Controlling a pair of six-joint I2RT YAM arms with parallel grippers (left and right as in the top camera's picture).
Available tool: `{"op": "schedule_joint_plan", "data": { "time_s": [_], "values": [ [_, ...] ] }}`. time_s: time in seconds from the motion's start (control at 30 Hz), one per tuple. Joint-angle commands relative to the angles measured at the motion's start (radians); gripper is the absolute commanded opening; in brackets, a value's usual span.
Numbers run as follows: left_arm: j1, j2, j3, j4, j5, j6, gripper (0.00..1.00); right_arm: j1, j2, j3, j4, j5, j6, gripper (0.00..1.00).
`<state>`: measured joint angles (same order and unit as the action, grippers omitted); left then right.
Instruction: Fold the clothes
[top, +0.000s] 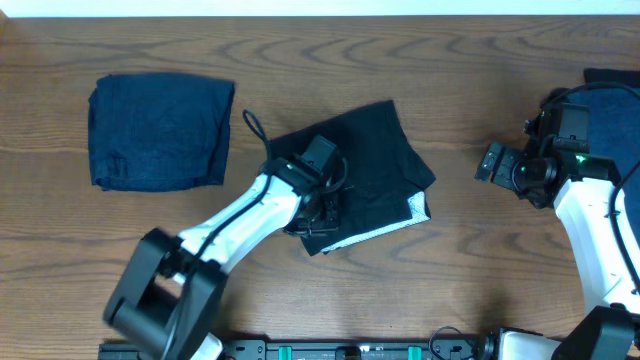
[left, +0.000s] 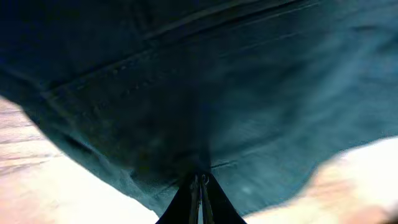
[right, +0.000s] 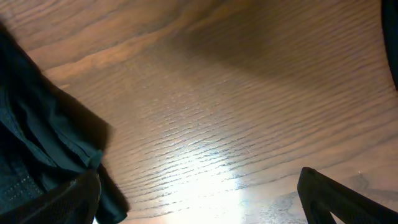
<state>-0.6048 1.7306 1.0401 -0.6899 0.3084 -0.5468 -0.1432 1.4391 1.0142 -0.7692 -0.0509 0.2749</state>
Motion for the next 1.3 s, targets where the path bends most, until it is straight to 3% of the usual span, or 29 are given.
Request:
{"op": "schedule_joint_plan", "data": {
  "time_s": [0.0, 0.13, 0.43, 0.63, 0.93, 1.0, 1.13, 1.27],
  "values": [
    [-0.001, 0.072, -0.005, -0.005, -0.015, 0.010, 0.06, -0.006, -0.006, 0.007, -0.002, 0.018, -0.003, 0.99],
    [0.000, 0.146, -0.005, -0.025, -0.091, 0.052, 0.06, -0.006, -0.006, 0.007, -0.002, 0.018, -0.003, 0.99],
    [0.015, 0.152, -0.003, -0.133, -0.587, 0.068, 0.06, -0.006, -0.006, 0.007, -0.002, 0.018, -0.003, 0.99],
    [0.040, 0.151, 0.035, -0.126, -0.612, 0.104, 0.06, -0.006, -0.006, 0.007, -0.002, 0.018, -0.003, 0.99],
    [0.040, 0.050, 0.286, -0.301, -0.610, 0.105, 0.07, -0.006, -0.006, 0.007, -0.002, 0.018, -0.003, 0.99],
    [0.044, 0.013, 0.322, -0.331, -0.610, 0.105, 0.17, -0.006, -0.006, 0.007, -0.002, 0.018, -0.003, 0.99],
    [0.080, -0.061, 0.343, -0.389, -0.605, 0.105, 0.59, -0.006, -0.006, 0.007, -0.002, 0.018, -0.003, 0.99],
    [0.151, -0.087, 0.342, -0.436, -0.476, 0.117, 0.75, -0.006, -0.006, 0.007, -0.002, 0.018, -0.003, 0.99]
  ]
}}
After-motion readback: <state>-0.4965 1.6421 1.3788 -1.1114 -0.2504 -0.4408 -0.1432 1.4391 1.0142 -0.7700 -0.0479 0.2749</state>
